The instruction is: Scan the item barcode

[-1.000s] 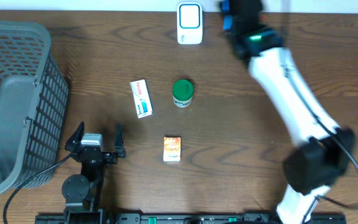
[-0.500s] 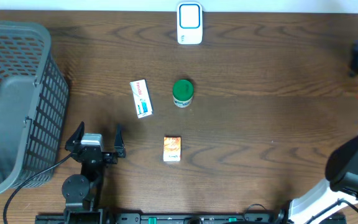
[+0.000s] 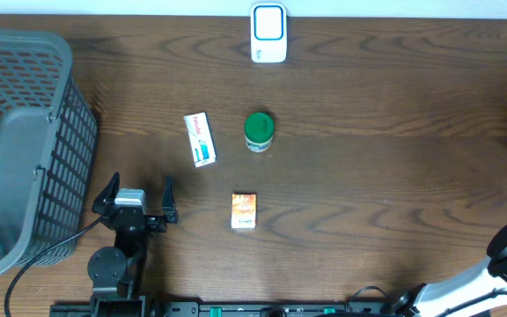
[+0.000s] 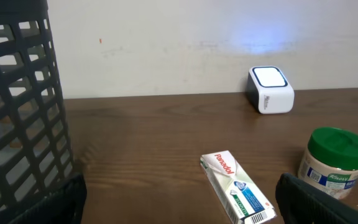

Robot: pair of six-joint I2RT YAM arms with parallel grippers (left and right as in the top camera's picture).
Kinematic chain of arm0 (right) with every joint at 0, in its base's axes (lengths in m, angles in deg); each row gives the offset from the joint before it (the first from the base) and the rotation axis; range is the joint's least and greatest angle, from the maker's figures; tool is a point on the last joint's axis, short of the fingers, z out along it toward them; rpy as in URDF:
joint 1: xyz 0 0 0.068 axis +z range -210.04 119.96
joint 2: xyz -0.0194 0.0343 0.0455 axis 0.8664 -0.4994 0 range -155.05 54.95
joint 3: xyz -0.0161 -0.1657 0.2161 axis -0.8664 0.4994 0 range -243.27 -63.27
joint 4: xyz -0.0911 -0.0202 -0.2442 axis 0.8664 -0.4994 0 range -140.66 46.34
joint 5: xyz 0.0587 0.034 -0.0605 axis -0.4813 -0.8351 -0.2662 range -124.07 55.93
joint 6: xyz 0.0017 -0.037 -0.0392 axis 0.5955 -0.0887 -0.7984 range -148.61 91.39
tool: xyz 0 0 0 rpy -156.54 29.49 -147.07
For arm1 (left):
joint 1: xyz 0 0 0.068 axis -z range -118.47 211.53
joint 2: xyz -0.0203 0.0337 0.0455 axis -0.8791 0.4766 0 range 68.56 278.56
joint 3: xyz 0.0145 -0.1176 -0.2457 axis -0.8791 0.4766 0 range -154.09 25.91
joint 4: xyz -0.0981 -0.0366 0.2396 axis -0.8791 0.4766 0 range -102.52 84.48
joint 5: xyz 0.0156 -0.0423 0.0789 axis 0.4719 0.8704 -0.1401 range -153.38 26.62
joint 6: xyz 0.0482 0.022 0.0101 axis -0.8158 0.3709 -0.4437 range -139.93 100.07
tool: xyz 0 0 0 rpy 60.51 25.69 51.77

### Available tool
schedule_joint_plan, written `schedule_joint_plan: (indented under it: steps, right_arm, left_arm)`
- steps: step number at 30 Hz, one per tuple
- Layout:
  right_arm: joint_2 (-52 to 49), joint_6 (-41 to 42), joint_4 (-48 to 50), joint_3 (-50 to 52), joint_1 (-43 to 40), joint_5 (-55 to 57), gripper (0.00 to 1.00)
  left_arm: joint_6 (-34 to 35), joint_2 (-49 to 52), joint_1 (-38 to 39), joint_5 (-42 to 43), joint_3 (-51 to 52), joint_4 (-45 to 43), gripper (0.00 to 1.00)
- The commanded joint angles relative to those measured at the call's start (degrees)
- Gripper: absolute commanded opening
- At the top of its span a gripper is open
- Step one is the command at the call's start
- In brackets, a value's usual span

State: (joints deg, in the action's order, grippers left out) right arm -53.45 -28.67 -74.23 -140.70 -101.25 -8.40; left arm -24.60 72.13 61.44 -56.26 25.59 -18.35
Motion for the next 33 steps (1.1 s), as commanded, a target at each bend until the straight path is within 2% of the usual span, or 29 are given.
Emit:
schedule_joint_plan:
  steps: [1,2,3,4,6,7,11,16,22,24,26,30,33]
  right_arm:
    - [-0.3,1.7,1.1,1.0,-1.4,-4.6,0.03]
    - [-0.2,1.7,1.2,1.0,-1.6,-4.8,0.07]
    - [0.1,1.7,1.2,0.8,-1.7,-4.8,0.24]
    - [0.5,1.6,1.2,0.5,-1.7,-4.8,0.44]
    - [2.1,1.1,0.6,-0.5,-1.4,-5.3,0.90]
    - [3.2,1.1,0.2,-1.2,-1.1,-6.0,0.99]
    - [10.1,2.1,-1.9,-4.5,0.3,-15.7,0.99]
    - [21.7,6.1,-5.0,-6.0,4.5,-40.6,0.99]
    - [28.6,16.0,-12.6,-5.9,15.7,-56.9,0.99]
    - [28.6,16.6,-13.9,-5.8,21.2,-61.5,0.99]
    - [28.4,18.2,-16.0,-5.8,27.8,-58.1,0.99]
    - [28.4,28.8,-20.7,-5.8,43.3,-36.5,0.99]
    - [27.9,42.3,-21.6,-5.8,54.9,-25.2,0.99]
  left_arm:
    - [0.3,-0.3,0.1,-0.5,0.0,-0.2,0.96]
    - [0.3,-0.3,0.1,-0.5,0.0,-0.2,0.96]
    - [0.3,-0.3,0.1,-0.5,0.0,-0.2,0.96]
    - [0.3,-0.3,0.1,-0.5,0.0,-0.2,0.96]
    - [0.3,-0.3,0.1,-0.5,0.0,-0.2,0.96]
    - [0.3,-0.3,0.1,-0.5,0.0,-0.2,0.96]
    - [0.3,-0.3,0.1,-0.5,0.0,-0.2,0.96]
    - [0.3,-0.3,0.1,-0.5,0.0,-0.2,0.96]
    - [0.3,-0.3,0.1,-0.5,0.0,-0.2,0.96]
    - [0.3,-0.3,0.1,-0.5,0.0,-0.2,0.96]
    - [0.3,-0.3,0.1,-0.5,0.0,-0.2,0.96]
    - [0.3,-0.3,0.1,-0.5,0.0,-0.2,0.96]
    - [0.3,-0.3,0.1,-0.5,0.0,-0.2,0.96]
